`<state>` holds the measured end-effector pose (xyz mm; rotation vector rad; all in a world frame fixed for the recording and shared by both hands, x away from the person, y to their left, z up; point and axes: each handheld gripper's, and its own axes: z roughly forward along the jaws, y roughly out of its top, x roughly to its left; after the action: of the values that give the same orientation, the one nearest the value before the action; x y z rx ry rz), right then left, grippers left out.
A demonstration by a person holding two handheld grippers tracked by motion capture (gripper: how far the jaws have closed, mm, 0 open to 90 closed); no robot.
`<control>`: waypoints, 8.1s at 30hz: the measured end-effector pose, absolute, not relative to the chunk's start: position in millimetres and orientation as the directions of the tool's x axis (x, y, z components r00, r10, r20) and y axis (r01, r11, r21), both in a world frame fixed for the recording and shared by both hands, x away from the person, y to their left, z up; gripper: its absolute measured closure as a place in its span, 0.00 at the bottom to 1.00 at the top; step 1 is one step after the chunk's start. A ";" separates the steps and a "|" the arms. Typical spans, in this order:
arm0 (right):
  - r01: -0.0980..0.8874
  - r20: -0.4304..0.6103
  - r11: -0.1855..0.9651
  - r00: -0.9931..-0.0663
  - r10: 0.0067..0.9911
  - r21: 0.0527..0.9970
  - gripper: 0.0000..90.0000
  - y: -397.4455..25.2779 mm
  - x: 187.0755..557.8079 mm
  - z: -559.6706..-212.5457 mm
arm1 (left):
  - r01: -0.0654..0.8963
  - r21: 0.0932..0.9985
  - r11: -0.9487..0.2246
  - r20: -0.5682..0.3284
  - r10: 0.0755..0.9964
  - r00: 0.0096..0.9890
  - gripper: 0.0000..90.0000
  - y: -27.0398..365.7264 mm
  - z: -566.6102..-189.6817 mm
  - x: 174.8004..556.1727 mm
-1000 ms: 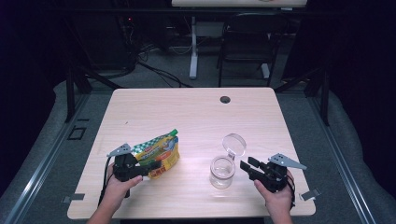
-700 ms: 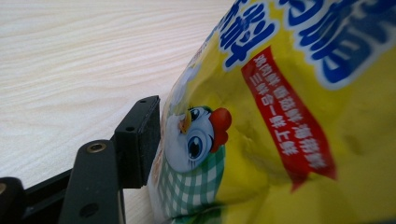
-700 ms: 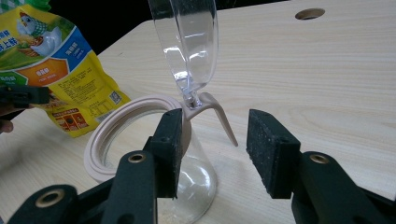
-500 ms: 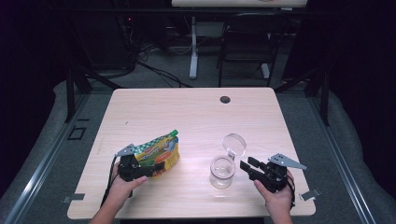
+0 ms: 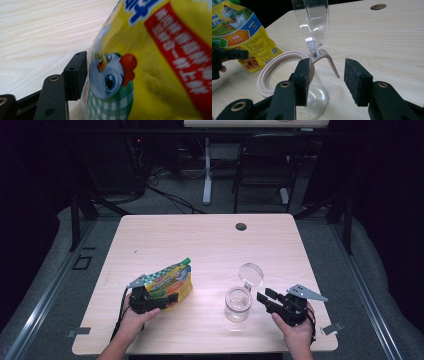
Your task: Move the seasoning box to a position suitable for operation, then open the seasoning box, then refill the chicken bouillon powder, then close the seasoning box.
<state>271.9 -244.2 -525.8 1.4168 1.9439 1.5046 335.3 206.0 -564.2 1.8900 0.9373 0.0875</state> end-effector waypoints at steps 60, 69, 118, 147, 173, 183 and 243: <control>0.511 0.309 -0.034 -0.465 0.830 0.859 0.62 -244.5 272.2 -527.5 | 0.512 0.819 -0.257 -0.233 0.667 0.707 0.69 200.5 -577.8 332.3; 0.511 0.310 -0.036 -0.463 0.830 0.859 0.62 -245.4 272.1 -527.4 | 0.502 0.827 -0.253 -0.229 0.663 0.713 0.70 200.1 -572.9 329.4; 0.423 0.211 0.026 -0.502 0.839 0.906 0.66 -247.8 264.5 -511.9 | 0.345 0.810 -0.474 0.100 0.692 0.715 0.70 185.3 -529.5 304.1; 0.345 0.052 0.178 -0.566 0.823 0.922 0.74 -230.9 255.6 -486.4 | 0.209 0.716 -0.666 0.381 0.624 0.682 0.70 164.3 -521.4 289.2; 0.299 0.032 0.205 -0.631 0.775 0.932 0.76 -210.3 234.1 -485.8 | 0.154 0.652 -0.743 0.458 0.548 0.700 0.70 145.8 -522.4 287.4; 0.291 0.004 0.244 -0.650 0.760 0.925 0.76 -201.1 234.1 -488.1 | 0.133 0.633 -0.763 0.489 0.527 0.695 0.70 140.8 -524.1 285.5; 0.098 -0.416 0.601 -0.634 0.652 0.793 0.69 -156.4 244.9 -499.8 | 0.018 0.469 -0.883 0.654 0.361 0.664 0.70 102.9 -532.0 280.0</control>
<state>244.9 -156.4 -499.8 0.5905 2.1084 0.9881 280.0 102.9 -532.0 2.4541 0.2959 1.0953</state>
